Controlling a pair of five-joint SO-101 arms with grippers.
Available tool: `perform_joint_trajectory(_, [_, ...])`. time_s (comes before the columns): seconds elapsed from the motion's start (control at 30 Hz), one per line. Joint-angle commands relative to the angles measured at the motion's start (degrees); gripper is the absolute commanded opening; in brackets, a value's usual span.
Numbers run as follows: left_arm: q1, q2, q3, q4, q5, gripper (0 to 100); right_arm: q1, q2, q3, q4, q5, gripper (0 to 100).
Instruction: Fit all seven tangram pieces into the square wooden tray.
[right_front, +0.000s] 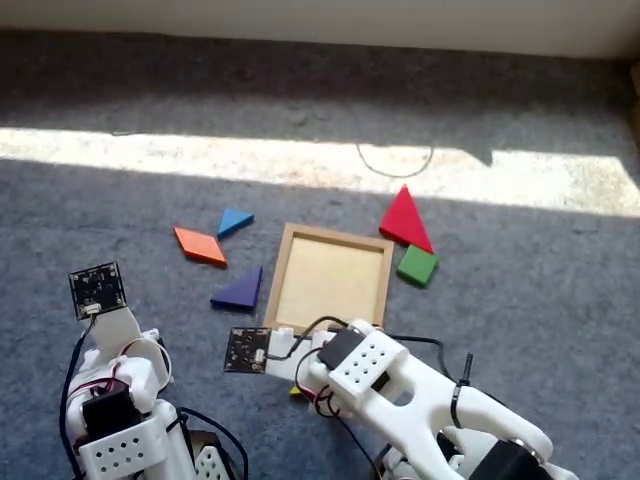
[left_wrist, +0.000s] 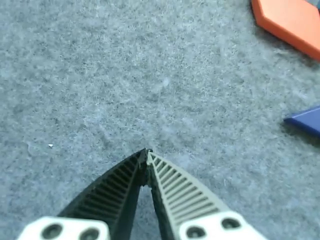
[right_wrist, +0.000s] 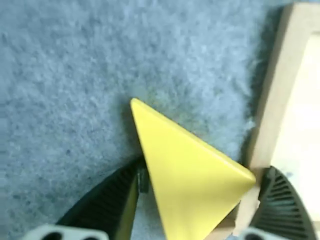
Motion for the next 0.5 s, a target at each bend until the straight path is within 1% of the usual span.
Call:
perform_joint_trajectory(0.0, [-0.7, -1.5, -0.5, -0.9, -0.1, 1, 0.7, 2.8, 0.2, -1.5, 0.9, 25.2])
perform_joint_trajectory(0.13, [-0.7, -1.5, -0.5, -0.9, -0.1, 1, 2.2, 2.7, 0.2, -1.3, 0.8, 21.0])
perform_joint_trajectory(0.2, [-0.7, -1.5, -0.5, -0.9, -0.1, 1, 3.3, 2.6, -0.7, 1.1, 0.9, 20.1])
perform_joint_trajectory(0.37, [-0.7, -1.5, -0.5, -0.9, -0.1, 1, 6.9, -1.3, -8.5, 9.6, 0.9, 19.9])
perform_joint_trajectory(0.47, [-0.7, -1.5, -0.5, -0.9, -0.1, 1, 8.9, -4.1, -11.7, 11.3, 0.9, 19.9])
